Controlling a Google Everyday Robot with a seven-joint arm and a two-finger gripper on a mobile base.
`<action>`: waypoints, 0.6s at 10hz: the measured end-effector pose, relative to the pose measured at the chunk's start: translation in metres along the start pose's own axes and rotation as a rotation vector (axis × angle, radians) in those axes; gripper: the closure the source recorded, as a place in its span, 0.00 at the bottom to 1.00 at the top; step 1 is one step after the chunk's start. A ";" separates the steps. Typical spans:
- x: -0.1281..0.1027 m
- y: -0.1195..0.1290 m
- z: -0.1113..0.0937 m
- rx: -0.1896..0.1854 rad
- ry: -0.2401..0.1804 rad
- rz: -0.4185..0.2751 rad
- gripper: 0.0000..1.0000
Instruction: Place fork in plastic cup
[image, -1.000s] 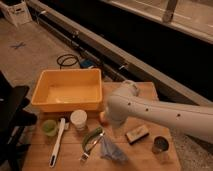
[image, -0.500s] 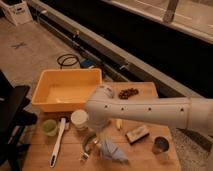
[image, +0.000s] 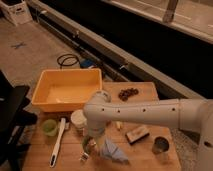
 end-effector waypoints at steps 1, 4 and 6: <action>0.001 0.001 0.000 0.000 0.000 0.002 0.32; 0.000 0.000 0.001 -0.001 -0.008 0.006 0.32; 0.000 0.009 0.013 -0.012 -0.039 0.034 0.32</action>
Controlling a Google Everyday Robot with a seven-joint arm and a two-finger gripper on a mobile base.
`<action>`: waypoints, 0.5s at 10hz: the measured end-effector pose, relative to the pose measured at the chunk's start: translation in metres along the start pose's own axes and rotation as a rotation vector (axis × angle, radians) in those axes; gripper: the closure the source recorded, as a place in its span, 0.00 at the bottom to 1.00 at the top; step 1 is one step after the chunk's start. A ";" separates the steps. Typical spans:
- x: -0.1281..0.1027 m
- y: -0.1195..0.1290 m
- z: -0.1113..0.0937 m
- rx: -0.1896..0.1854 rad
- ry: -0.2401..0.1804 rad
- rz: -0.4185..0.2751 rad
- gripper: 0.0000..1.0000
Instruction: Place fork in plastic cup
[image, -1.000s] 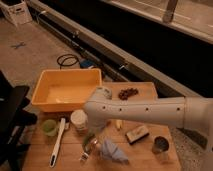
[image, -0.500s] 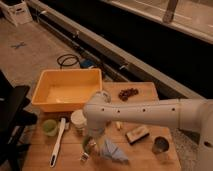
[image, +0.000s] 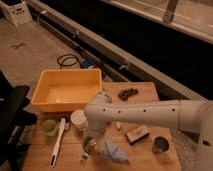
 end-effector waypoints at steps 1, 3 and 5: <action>-0.001 0.003 0.004 0.003 -0.014 0.011 0.32; -0.005 0.007 0.013 0.008 -0.041 0.030 0.32; -0.010 0.008 0.018 0.013 -0.057 0.046 0.32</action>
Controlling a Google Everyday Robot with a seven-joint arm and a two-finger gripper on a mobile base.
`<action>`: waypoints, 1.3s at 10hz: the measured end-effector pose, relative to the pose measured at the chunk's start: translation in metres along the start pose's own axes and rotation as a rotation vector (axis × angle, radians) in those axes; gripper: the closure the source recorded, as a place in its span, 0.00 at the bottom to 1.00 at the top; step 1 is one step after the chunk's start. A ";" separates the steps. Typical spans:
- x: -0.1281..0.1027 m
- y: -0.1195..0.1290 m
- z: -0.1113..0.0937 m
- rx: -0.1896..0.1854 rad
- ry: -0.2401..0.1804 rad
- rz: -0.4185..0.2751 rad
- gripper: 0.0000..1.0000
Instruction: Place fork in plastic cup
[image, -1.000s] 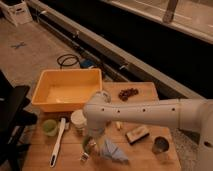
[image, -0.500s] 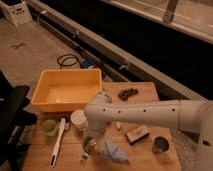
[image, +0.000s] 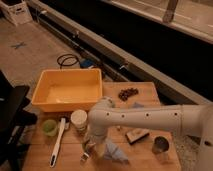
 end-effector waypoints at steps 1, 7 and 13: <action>-0.001 0.000 0.003 0.001 -0.007 0.006 0.32; 0.018 0.012 0.020 0.035 -0.069 0.177 0.32; 0.026 0.007 0.029 0.105 -0.120 0.297 0.32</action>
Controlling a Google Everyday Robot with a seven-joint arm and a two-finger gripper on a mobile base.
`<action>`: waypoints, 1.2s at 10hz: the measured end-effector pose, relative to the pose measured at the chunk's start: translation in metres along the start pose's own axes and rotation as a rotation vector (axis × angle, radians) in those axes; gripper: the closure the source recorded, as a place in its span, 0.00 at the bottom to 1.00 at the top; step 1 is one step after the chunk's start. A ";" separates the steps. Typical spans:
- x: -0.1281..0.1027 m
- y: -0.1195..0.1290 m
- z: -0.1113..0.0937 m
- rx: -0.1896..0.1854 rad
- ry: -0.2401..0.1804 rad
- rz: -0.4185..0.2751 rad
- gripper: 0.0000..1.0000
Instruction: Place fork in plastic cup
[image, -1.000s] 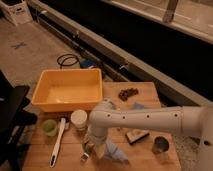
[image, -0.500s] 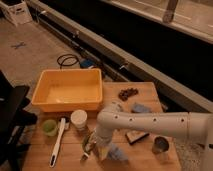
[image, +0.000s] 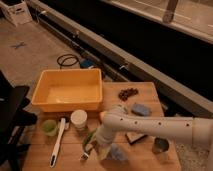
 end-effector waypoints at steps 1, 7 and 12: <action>-0.002 -0.003 0.002 0.002 -0.005 -0.002 0.32; -0.005 -0.016 0.012 -0.006 -0.003 -0.011 0.63; -0.005 -0.011 0.011 -0.018 0.000 -0.014 1.00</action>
